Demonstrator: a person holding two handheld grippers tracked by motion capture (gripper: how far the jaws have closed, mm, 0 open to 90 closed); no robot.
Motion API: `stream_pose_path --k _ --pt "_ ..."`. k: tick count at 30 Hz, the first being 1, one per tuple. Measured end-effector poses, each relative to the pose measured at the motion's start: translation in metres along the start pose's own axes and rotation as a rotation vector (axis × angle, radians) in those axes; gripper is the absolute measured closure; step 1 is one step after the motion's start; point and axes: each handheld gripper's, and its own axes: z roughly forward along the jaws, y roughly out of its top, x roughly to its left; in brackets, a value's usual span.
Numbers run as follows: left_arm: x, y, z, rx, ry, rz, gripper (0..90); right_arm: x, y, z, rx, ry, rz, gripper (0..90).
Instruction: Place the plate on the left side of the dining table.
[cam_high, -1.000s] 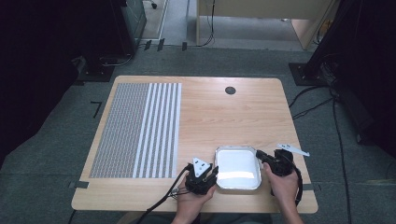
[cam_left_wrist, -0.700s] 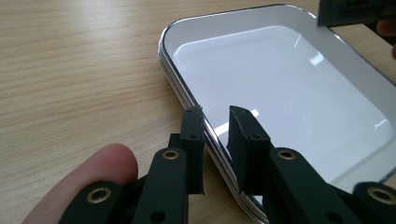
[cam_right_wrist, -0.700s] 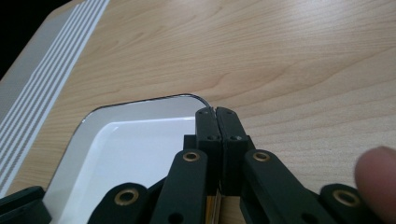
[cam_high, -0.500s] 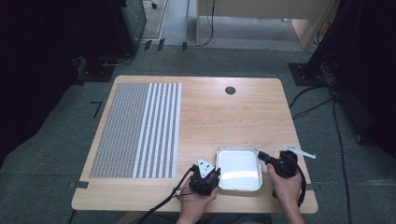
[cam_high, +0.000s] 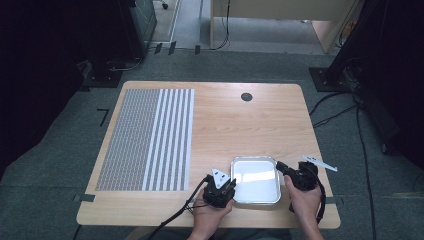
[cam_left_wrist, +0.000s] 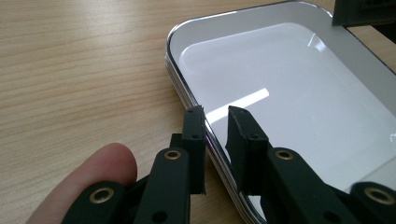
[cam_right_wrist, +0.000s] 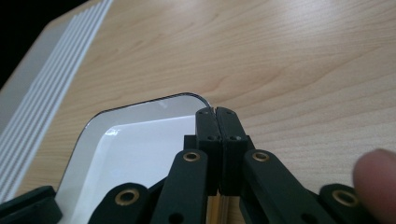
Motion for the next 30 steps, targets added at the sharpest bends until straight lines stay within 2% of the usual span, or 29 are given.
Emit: stream_pose_path --k 2,4,10,12,14,16,18,19,20,21,23,25,30 --pt "0.000 0.000 0.000 -0.002 0.005 0.005 77.5 0.000 0.001 -0.002 -0.008 0.012 0.009 90.0" --pt "-0.004 0.001 -0.002 -0.015 0.026 0.035 75.7 0.001 0.001 -0.005 -0.018 0.016 0.007 90.0" --pt "-0.008 0.001 -0.005 -0.022 0.017 0.057 74.9 -0.005 0.005 -0.015 -0.049 0.001 0.011 90.0" --pt "-0.008 0.000 -0.004 -0.020 0.013 0.062 74.8 -0.006 0.005 -0.017 -0.055 -0.023 -0.007 90.0" --pt "-0.009 0.000 -0.004 -0.022 0.006 0.060 74.7 -0.006 0.004 -0.014 -0.041 -0.071 -0.065 90.0" --pt "-0.009 0.000 -0.004 -0.022 0.004 0.059 74.5 -0.006 0.004 -0.013 -0.038 -0.073 -0.071 89.7" --pt "-0.010 0.000 -0.004 -0.020 0.003 0.061 74.3 -0.004 0.003 -0.012 -0.044 -0.090 -0.087 86.2" --pt "-0.011 0.000 -0.005 -0.023 -0.003 0.060 74.1 -0.002 0.003 -0.010 -0.054 -0.115 -0.117 81.9" --pt "-0.011 0.000 -0.005 -0.023 -0.003 0.060 74.0 -0.002 0.003 -0.010 -0.054 -0.115 -0.117 81.9" --pt "-0.012 -0.001 -0.007 -0.023 -0.029 0.052 73.3 0.001 0.004 -0.006 -0.048 -0.139 -0.164 77.5" --pt "-0.015 -0.001 -0.009 -0.024 -0.041 0.064 72.3 0.002 0.008 -0.002 -0.040 -0.167 -0.212 78.1" --pt "-0.017 -0.002 -0.010 -0.020 -0.045 0.069 72.3 0.001 0.012 0.002 -0.025 -0.153 -0.207 80.1" --pt "-0.019 -0.004 -0.009 -0.006 -0.047 0.076 71.5 0.003 0.010 0.008 0.021 -0.154 -0.222 81.8"
